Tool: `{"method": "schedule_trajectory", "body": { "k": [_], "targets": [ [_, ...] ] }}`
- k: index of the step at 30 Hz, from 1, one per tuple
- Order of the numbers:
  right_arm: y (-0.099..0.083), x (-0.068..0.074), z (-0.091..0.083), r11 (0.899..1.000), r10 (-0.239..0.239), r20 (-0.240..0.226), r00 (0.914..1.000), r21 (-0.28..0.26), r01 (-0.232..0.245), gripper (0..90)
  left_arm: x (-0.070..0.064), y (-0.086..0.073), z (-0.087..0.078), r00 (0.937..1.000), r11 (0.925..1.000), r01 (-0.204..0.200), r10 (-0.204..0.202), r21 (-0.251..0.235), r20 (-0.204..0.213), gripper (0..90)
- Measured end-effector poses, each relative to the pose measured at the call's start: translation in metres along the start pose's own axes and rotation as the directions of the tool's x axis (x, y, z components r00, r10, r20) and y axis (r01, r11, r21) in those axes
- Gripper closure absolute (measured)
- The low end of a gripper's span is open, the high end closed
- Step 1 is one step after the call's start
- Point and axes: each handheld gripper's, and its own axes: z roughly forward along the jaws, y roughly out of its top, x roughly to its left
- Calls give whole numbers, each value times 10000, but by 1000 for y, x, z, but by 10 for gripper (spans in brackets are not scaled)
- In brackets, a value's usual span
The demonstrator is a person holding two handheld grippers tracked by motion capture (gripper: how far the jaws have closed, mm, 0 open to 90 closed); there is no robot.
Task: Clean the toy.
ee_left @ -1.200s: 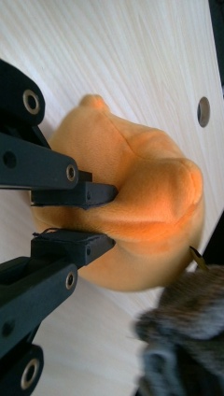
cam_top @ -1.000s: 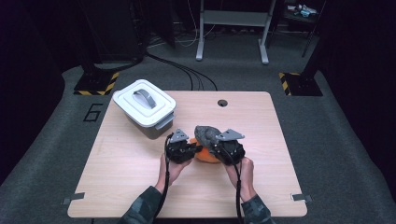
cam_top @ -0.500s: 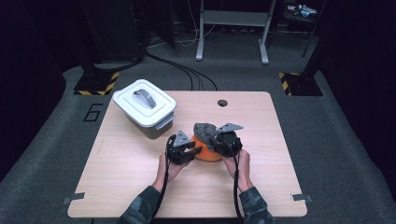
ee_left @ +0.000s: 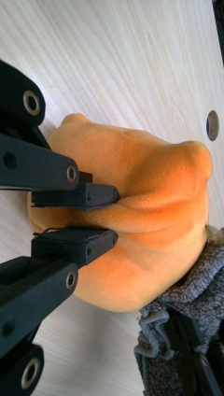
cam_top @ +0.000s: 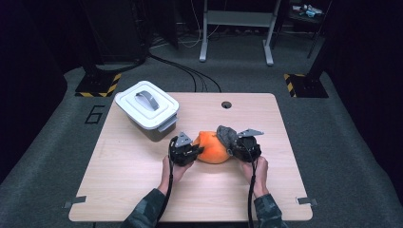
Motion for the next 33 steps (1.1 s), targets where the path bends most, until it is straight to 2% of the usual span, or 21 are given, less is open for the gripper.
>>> {"method": "schedule_trajectory", "body": {
  "k": [2,4,5,7,8,9,10,13,14,16,18,21,22,24,25,27,28,29,30,33],
  "targets": [
    [-2,-3,3,10000,39,15,10000,50,-39,706,0,1,-1,10000,10000,-44,44,-13,36,756],
    [-1,-3,5,10000,-72,53,10000,65,72,706,-1,3,-3,9995,9996,-281,282,-72,110,637],
    [-1,-2,5,10000,4,113,9999,88,-5,706,-3,4,-6,9970,9970,-772,772,18,36,568],
    [0,-2,5,10000,44,205,9998,67,-45,706,-6,4,-7,9898,9898,-1417,1419,165,-121,443],
    [0,-4,6,10000,23,189,9998,27,-24,706,-5,3,-7,9877,9877,-1531,1539,314,-269,418],
    [-1,-5,6,10000,59,181,9998,34,-60,706,-3,2,-5,9883,9880,-1494,1504,384,-248,394],
    [-1,-6,6,10000,43,144,9999,16,-44,706,1,0,-3,9915,9908,-1297,1298,395,18,387],
    [0,-5,7,10000,69,197,9998,-25,-68,706,4,-2,3,9921,9922,-1218,1209,280,324,495],
    [0,-4,7,10000,83,257,9996,13,-84,706,3,-3,5,9931,9933,-1152,1149,125,249,541],
    [2,-5,9,10000,35,316,9995,-78,-32,706,1,-3,5,9942,9943,-1055,1051,155,227,647],
    [3,-5,8,10000,45,294,9996,-46,-44,705,-2,-2,5,9961,9959,-881,882,208,-27,697],
    [9,-1,-6,9995,32,314,9995,-330,-22,705,-2,-2,4,9972,9968,-722,728,339,-162,723],
    [11,3,-14,9982,-41,217,9998,-594,54,705,-3,-2,5,9983,9983,-529,535,240,-228,724],
    [17,18,-24,9959,-339,-76,9994,-838,332,704,-4,-2,5,9984,9986,-485,491,205,-269,725],
    [20,30,-27,9938,-715,-209,9972,-863,694,704,-5,-2,5,9985,9986,-492,497,203,-249,727],
    [23,49,-23,9896,-1248,-316,9917,-762,1222,703,-5,-1,5,9979,9980,-564,573,275,-310,730],
    [24,55,-20,9893,-1358,-279,9903,-582,1340,703,-4,-2,5,9977,9980,-540,553,341,-388,734],
    [24,61,-13,9861,-1598,33,9871,-454,1598,704,-2,-3,5,9983,9981,-457,471,412,-347,739],
    [24,61,-9,9864,-1584,34,9874,-441,1584,705,0,-5,5,9993,9993,-213,222,308,-294,741],
    [22,50,-5,9908,-1287,-64,9917,-419,1283,705,1,-6,5,9995,9993,-251,256,261,-199,754]
  ]
}}
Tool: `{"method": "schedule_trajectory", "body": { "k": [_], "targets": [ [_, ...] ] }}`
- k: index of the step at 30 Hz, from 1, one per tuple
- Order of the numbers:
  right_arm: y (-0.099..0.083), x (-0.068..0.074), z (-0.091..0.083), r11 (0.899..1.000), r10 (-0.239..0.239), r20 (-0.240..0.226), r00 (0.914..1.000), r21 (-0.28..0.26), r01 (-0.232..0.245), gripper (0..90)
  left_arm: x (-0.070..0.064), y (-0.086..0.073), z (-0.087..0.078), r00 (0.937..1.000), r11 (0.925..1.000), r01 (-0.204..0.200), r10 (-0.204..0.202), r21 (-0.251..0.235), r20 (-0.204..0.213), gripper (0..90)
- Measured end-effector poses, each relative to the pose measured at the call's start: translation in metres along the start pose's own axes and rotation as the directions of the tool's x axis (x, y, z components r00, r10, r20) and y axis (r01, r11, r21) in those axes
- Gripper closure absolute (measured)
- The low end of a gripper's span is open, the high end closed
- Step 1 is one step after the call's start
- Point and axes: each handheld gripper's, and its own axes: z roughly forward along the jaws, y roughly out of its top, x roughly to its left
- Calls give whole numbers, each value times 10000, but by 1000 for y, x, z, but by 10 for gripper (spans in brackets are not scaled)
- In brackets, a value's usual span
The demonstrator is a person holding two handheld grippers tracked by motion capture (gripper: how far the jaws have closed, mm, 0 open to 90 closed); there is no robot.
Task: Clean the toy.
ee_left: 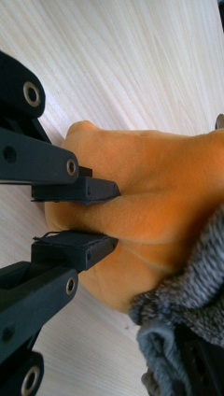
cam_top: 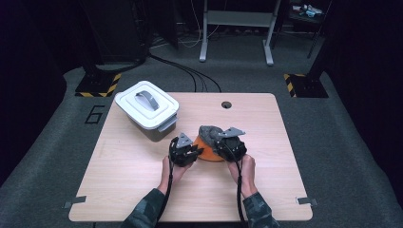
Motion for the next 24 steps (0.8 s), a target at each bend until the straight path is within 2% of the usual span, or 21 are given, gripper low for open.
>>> {"method": "schedule_trajectory", "body": {
  "k": [3,9,12,13,15,17,19,21,22,23,24],
  "targets": [
    [-5,-8,-2,9999,49,361,9993,128,-54,705,-2,1,1,10000,10000,39,-39,-33,-37,757],
    [-26,-42,7,9944,848,813,9931,565,-895,704,-4,3,3,10000,9999,84,-84,-60,8,757],
    [-29,-50,7,9908,1052,914,9902,758,-1123,703,-5,3,3,10000,9999,75,-76,-74,-51,757],
    [-28,-50,5,9906,1126,906,9895,679,-1190,703,-5,3,3,9999,9999,119,-120,-84,-62,757],
    [-22,-44,-6,9948,942,887,9916,296,-971,703,-4,3,3,9999,9999,148,-149,-77,-85,757],
    [-14,-33,-14,9977,675,583,9960,-44,-673,702,-6,3,3,9998,9998,186,-186,-69,-74,757],
    [-3,-11,-19,9997,126,258,9996,-234,-120,702,-7,3,3,9999,9999,121,-122,-75,-123,757],
    [4,5,-14,9994,-336,47,9994,-12,336,703,-7,4,2,9998,10000,-4,4,0,-184,757],
    [5,10,-9,9988,-466,259,9986,179,462,704,-6,3,2,9998,10000,54,-54,4,-186,756],
    [4,10,-3,9982,-556,331,9979,260,547,706,-5,3,2,9998,9999,85,-84,55,-156,756],
    [3,7,1,9992,-296,148,9995,275,291,707,-4,2,2,9998,9999,171,-171,2,-126,754]
  ]
}}
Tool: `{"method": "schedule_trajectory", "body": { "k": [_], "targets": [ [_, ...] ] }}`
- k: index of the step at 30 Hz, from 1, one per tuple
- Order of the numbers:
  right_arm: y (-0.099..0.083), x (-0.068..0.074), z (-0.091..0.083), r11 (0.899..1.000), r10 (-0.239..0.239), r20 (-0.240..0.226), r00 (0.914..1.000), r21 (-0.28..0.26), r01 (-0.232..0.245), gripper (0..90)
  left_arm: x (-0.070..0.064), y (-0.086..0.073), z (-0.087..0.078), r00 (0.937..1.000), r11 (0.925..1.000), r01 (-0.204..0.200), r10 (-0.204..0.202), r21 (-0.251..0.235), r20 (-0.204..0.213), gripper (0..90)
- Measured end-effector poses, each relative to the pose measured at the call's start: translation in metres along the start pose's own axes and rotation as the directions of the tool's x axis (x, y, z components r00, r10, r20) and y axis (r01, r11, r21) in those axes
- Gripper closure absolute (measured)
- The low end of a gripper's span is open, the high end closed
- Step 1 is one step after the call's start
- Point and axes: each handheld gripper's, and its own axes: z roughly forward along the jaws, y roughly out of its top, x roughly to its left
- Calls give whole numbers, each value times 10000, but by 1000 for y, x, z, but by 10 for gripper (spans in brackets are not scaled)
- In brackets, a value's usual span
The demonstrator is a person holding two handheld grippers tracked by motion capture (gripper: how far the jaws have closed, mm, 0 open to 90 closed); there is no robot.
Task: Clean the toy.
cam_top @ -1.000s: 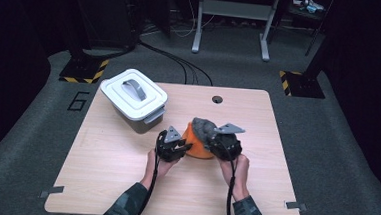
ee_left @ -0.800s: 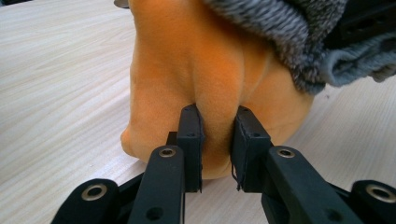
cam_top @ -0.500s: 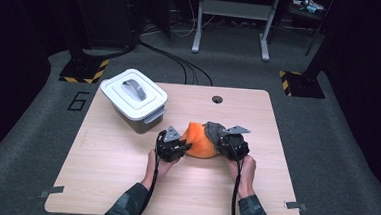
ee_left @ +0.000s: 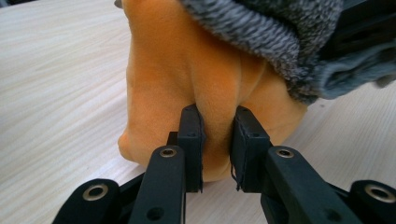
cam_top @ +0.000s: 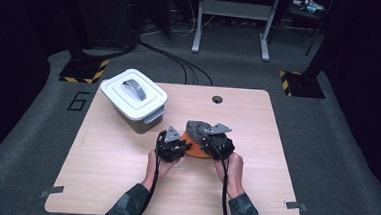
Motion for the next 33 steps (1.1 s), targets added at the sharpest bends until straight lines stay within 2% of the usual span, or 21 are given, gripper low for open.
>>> {"method": "schedule_trajectory", "body": {
  "k": [2,3,5,6,8,10,13,16,19,21,23,25,26,27,30,33],
  "targets": [
    [-3,-8,4,9988,482,-350,9982,51,-480,708,-1,1,0,9999,9999,-101,101,6,-7,713],
    [-5,-12,6,9979,651,-435,9969,30,-651,708,-2,3,0,9994,9994,-357,357,21,-22,662],
    [-7,-14,7,9984,557,-348,9978,46,-556,709,-3,4,-1,9985,9985,-536,537,61,-135,542],
    [-7,-15,7,9982,603,-324,9977,50,-602,709,-1,4,-1,9984,9984,-562,562,106,-40,500],
    [-7,-17,8,9982,594,-405,9974,24,-593,709,2,3,1,9987,9980,-495,501,383,-128,434],
    [-6,-19,10,9980,631,-457,9970,-50,-634,709,5,0,5,9985,9979,-534,537,367,-64,471],
    [-6,-19,13,9971,738,-545,9958,-142,-747,709,5,1,8,9962,9955,-872,872,382,36,625],
    [-5,-22,14,9962,835,-567,9949,-210,-848,709,5,0,9,9983,9979,-581,579,296,62,739],
    [-5,-28,10,9943,1002,-624,9930,-296,-1021,707,3,1,9,9989,9984,-465,465,307,0,768],
    [-4,-31,2,9938,1005,-451,9939,-430,-1024,706,3,1,9,9996,9993,-288,289,254,-53,778],
    [-2,-25,-4,9946,894,-359,9954,-501,-911,705,5,0,9,9999,9996,-144,144,248,13,784],
    [1,-13,-4,9973,596,-395,9974,-406,-612,704,5,-1,8,10000,9997,5,-5,257,-4,787],
    [1,-8,-3,9982,443,-269,9987,-398,-453,704,6,-1,7,10000,9995,-12,12,324,10,790],
    [2,-6,-2,9983,426,-236,9988,-380,-434,705,7,-3,6,9999,9994,164,-165,311,33,791],
    [0,-11,5,9987,408,-101,9991,-302,-411,707,8,-3,6,9997,9995,203,-207,260,154,795],
    [-8,-26,8,9969,772,79,9970,-161,-771,707,6,-2,7,9998,9997,136,-138,198,138,795]
  ]
}}
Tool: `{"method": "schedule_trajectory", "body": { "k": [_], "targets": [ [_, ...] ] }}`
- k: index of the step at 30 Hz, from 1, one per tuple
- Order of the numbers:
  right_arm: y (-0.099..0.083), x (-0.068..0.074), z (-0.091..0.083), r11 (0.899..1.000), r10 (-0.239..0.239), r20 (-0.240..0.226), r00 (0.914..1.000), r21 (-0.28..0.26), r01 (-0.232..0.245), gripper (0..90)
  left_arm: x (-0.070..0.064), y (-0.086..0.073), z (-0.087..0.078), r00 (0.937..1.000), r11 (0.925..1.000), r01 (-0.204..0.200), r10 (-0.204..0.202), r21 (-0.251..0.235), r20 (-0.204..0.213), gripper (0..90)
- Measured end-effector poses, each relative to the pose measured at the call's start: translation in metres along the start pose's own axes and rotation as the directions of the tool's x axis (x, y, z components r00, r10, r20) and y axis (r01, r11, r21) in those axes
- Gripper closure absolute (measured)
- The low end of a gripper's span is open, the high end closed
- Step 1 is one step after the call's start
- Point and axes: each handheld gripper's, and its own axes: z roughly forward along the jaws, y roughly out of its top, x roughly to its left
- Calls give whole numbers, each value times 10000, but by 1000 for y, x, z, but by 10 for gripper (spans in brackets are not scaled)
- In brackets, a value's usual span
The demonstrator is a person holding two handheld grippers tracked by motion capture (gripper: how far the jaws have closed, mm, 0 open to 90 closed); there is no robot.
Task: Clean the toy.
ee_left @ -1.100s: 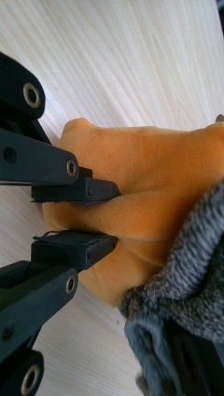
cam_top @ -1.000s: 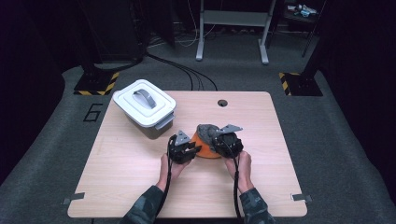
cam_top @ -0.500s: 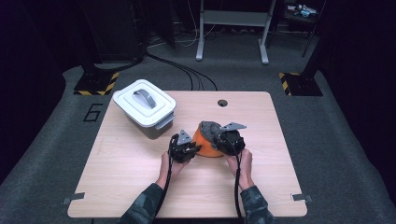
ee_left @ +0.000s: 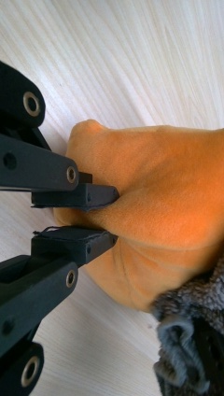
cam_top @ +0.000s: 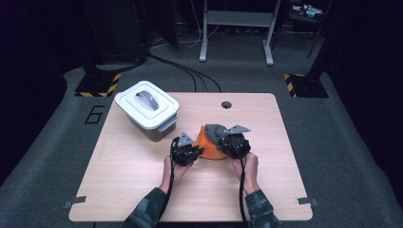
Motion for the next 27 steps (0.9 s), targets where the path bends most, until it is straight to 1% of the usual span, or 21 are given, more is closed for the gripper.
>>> {"method": "schedule_trajectory", "body": {
  "k": [1,2,3,4,5,6,7,8,9,10,12,13,15,16,17,20,21,24,25,26,27],
  "targets": [
    [-3,-6,0,10000,-6,121,9999,66,5,706,0,0,0,10000,10000,28,-28,-25,32,795],
    [-5,-11,0,9995,287,219,9993,131,-290,706,0,0,0,10000,10000,62,-62,-18,67,795],
    [-7,-15,0,9993,324,208,9993,196,-328,705,0,0,0,9998,9998,196,-196,-40,104,794],
    [-8,-20,1,9987,439,270,9987,247,-446,704,0,0,0,9999,9999,140,-139,-48,83,794],
    [-9,-21,-1,9981,548,274,9981,260,-555,703,-1,0,0,9998,9998,162,-161,-75,83,794],
    [-8,-21,-4,9984,514,224,9984,203,-519,703,-1,0,-1,9998,9998,177,-176,-119,36,794],
    [-6,-18,-11,9994,337,165,9993,-14,-336,703,-1,0,-1,9998,9997,196,-195,-116,67,794],
    [-5,-14,-15,9992,364,136,9992,-183,-361,703,-2,0,-2,9994,9994,316,-314,-155,130,794],
    [-2,-10,-19,9992,170,-52,9998,-357,-172,703,-2,0,-2,9995,9994,304,-302,-144,132,794],
    [1,-3,-23,9989,5,-287,9996,-460,-18,702,-4,0,-3,9992,9992,357,-355,-157,160,794],
    [8,20,-27,9971,-578,-438,9974,-527,555,702,-7,0,-4,9993,9994,334,-332,-123,176,794],
    [11,31,-24,9967,-749,-458,9961,-352,734,703,-8,0,-4,9995,9995,298,-296,-143,111,794],
    [10,39,-13,9918,-1277,-22,9918,-42,1277,705,-6,0,-3,9995,9995,314,-314,-83,75,794],
    [9,37,-9,9912,-1322,44,9912,9,1322,706,-4,-2,-3,9990,9992,404,-403,-63,171,794],
    [7,34,-5,9929,-1185,64,9929,28,1185,707,-3,-3,-3,9987,9988,476,-473,-135,190,794],
    [1,22,-3,9969,-779,33,9970,85,778,707,-6,-3,-2,9993,9992,356,-354,-159,107,794],
    [-1,16,-4,9979,-633,266,9976,132,630,706,-6,-3,-2,9994,9994,342,-341,-99,105,794],
    [-8,0,-4,9995,-225,532,9983,238,212,705,-5,-3,-3,9994,9995,314,-313,-81,136,794],
    [-11,-6,-2,9995,-186,560,9983,247,172,705,-4,-3,-3,9994,9995,319,-317,-92,150,793],
    [-13,-8,-1,9996,14,576,9983,283,-30,705,-5,-3,-3,9995,9996,277,-276,-36,132,793],
    [-15,-11,0,9996,59,431,9991,262,-71,705,-6,-2,-3,9999,9999,162,-162,-39,52,792]
  ]
}}
